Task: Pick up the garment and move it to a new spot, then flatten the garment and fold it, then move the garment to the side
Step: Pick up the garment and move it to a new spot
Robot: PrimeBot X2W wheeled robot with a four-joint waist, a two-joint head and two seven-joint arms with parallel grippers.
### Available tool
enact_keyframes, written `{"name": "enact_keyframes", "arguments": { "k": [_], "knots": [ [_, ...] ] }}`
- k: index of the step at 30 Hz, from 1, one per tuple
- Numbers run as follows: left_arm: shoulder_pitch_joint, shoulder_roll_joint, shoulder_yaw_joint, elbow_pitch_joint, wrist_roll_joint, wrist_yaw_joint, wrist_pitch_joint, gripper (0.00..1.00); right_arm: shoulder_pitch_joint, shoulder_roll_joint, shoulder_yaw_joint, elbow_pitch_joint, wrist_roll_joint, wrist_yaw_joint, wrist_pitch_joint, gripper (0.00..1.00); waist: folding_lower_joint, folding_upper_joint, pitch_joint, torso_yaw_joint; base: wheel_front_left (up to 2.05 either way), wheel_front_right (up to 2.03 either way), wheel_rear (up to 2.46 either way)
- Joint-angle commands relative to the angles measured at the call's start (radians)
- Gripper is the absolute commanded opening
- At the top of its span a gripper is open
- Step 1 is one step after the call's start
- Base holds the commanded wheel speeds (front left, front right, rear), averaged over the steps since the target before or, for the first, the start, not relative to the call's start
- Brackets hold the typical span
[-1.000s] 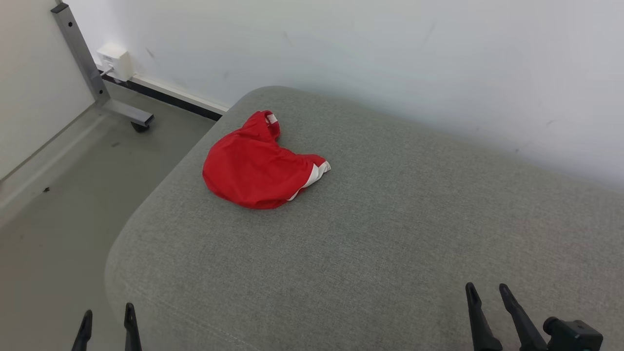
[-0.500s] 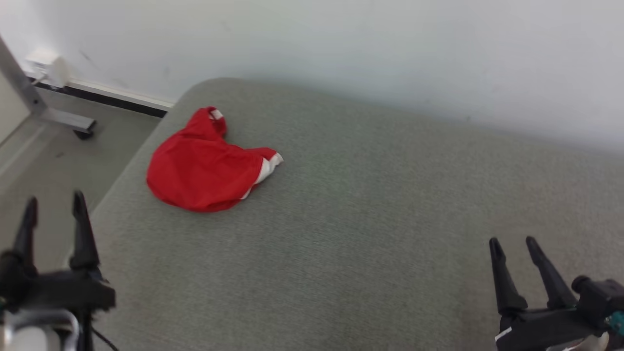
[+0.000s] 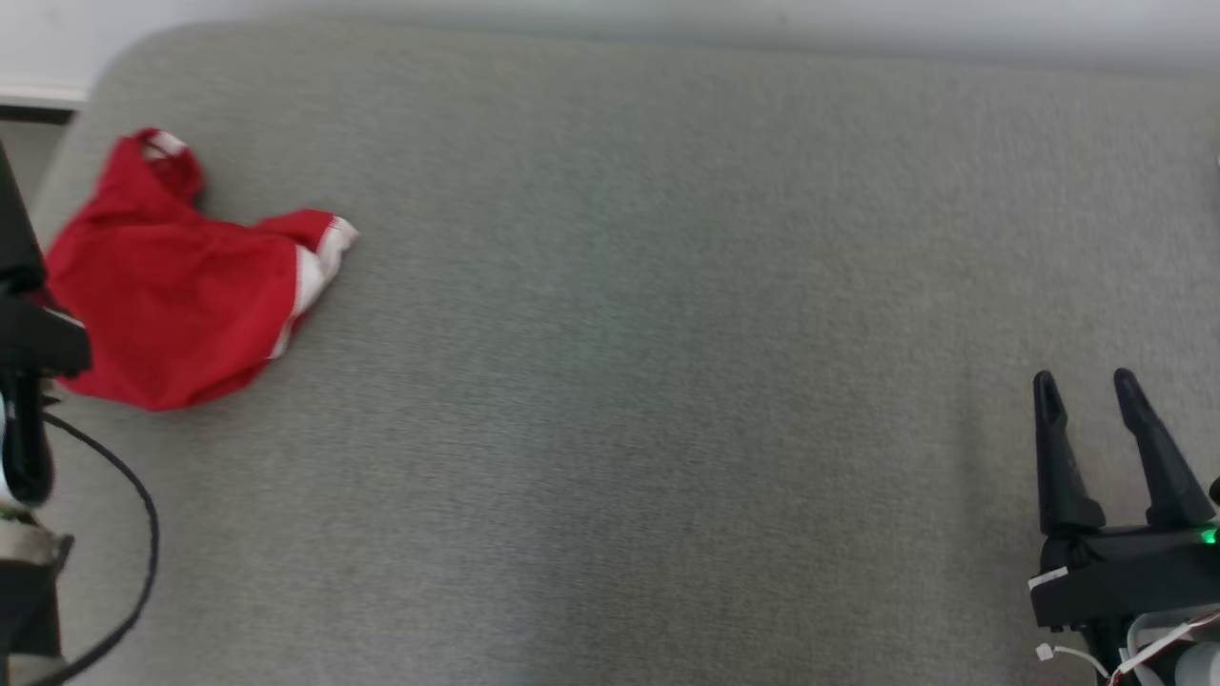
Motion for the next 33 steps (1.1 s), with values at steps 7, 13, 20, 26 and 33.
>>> {"name": "enact_keyframes", "arguments": {
  "k": [7, 13, 20, 26, 33],
  "knots": [
    [-0.125, 0.053, -0.005, 0.204, -0.052, -0.015, 0.102, 1.0, -0.036, -0.013, -0.014, -0.027, -0.01, 0.001, 0.004, 1.0, -0.0003, -0.0002, 0.193, -0.161, 0.0, 0.0, 0.0],
    [-0.187, 0.079, -0.034, 0.401, -0.089, -0.024, 0.194, 1.0, -0.052, -0.02, -0.018, -0.028, -0.015, 0.001, 0.012, 1.0, -0.0003, -0.0002, 0.195, -0.162, 0.0, 0.0, 0.0],
    [-0.232, 0.1, -0.079, 0.61, -0.135, -0.03, 0.386, 1.0, -0.063, -0.018, -0.009, -0.029, -0.025, 0.001, 0.024, 1.0, -0.0003, -0.0002, 0.178, -0.162, 0.0, 0.0, 0.0],
    [-0.241, 0.108, -0.099, 0.679, -0.15, -0.031, 0.44, 0.3, -0.062, -0.016, -0.003, -0.025, -0.026, 0.001, 0.026, 1.0, -0.0003, -0.0002, 0.167, -0.169, 0.0, 0.0, 0.0],
    [-0.274, 0.129, -0.118, 0.698, -0.13, -0.031, 0.348, 0.0, -0.055, -0.008, 0.003, -0.005, -0.021, 0.001, 0.018, 1.0, -0.0003, -0.0002, 0.13, -0.177, 0.0, 0.0, 0.0]
  ]
}}
